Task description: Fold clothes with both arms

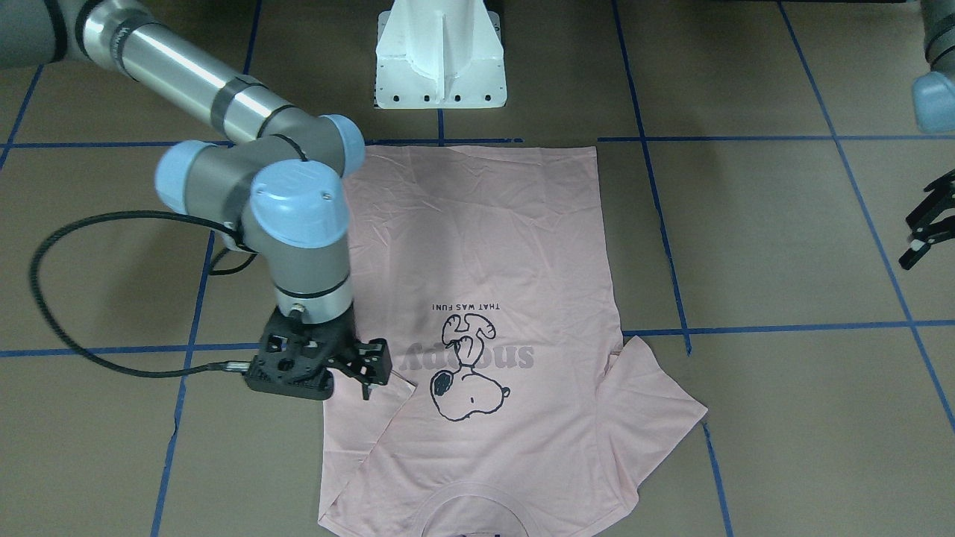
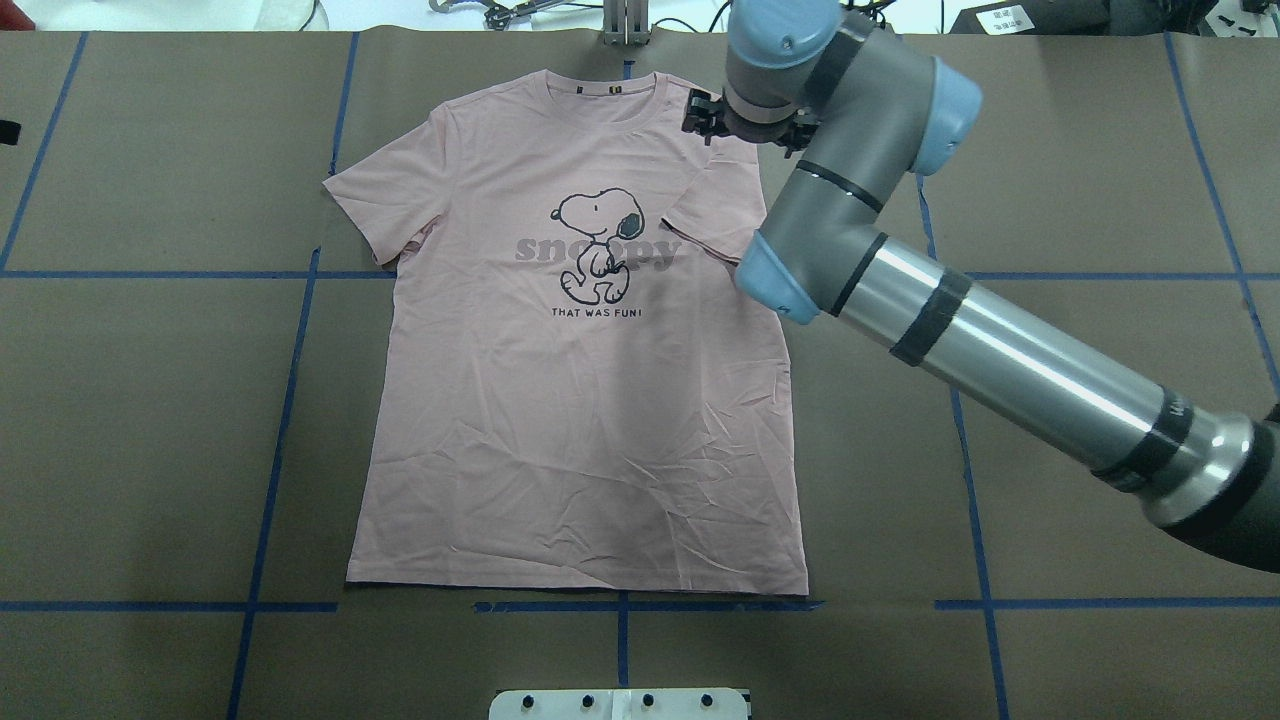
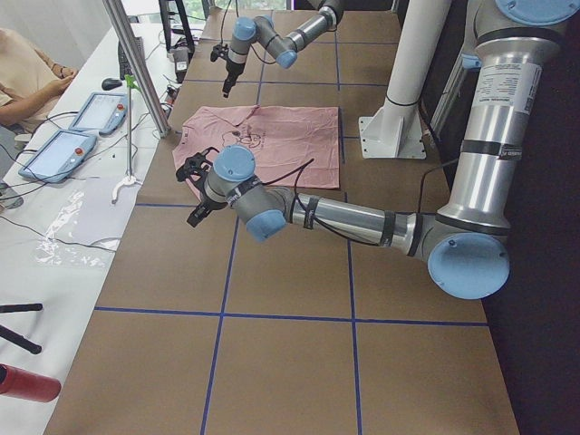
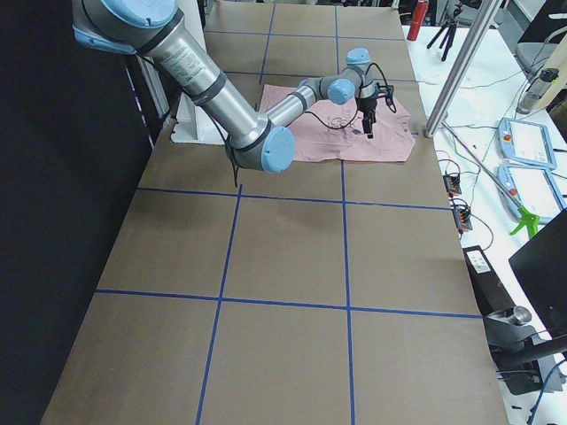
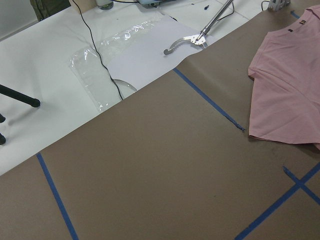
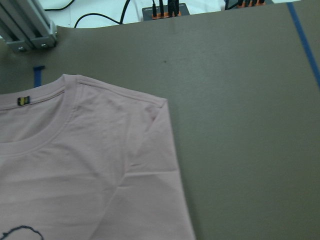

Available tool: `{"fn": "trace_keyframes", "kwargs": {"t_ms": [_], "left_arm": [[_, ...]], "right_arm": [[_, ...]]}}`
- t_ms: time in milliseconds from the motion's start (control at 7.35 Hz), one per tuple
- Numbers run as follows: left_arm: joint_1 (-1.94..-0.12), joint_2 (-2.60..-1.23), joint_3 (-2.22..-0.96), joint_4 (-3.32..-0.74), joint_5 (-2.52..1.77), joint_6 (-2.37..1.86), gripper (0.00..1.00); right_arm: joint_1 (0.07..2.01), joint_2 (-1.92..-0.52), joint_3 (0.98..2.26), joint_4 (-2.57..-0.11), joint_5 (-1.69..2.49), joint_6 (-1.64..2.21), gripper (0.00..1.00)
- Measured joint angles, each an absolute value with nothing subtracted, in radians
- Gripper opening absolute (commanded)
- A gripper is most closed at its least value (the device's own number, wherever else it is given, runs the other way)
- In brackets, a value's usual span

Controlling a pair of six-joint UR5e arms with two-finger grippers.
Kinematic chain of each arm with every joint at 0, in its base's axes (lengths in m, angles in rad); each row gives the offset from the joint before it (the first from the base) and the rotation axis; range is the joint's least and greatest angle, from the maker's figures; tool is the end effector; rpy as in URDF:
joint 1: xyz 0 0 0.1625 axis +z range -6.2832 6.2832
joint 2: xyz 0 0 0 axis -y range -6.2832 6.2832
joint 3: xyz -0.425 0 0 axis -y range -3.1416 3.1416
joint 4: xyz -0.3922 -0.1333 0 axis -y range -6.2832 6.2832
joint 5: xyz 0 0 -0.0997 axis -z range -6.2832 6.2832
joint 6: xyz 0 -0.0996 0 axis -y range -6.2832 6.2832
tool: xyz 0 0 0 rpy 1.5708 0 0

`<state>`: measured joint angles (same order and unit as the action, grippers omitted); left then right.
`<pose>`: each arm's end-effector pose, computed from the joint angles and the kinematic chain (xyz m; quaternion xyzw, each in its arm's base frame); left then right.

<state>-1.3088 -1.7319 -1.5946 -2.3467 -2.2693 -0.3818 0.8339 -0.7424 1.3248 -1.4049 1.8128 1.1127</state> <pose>0.0816 -0.5717 0.4719 0.3159 0.4253 0.1080 0.8412 -0.4428 -0.6508 0.2371 0.1287 -0.3573 0.1293 0.9160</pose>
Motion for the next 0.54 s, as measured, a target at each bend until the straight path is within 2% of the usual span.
{"fn": "trace_keyframes", "kwargs": {"t_ms": [272,408,544], "left_arm": [[-1.174,-1.817,-1.544,-2.348,-2.134,-0.592,0.65],[-1.117,-1.872,-1.487,-2.350,-2.054,-0.664,0.60],[-1.066,-1.924,-1.429,-2.352,-1.985,-0.729,0.59]], "right_arm": [[0.961,-0.924,1.475,-1.388,1.974,0.839,1.00],[1.017,-1.017,1.521,-1.333,2.051,0.727,1.00],[1.058,-1.096,1.553,-1.269,2.115,0.670,1.00]]}}
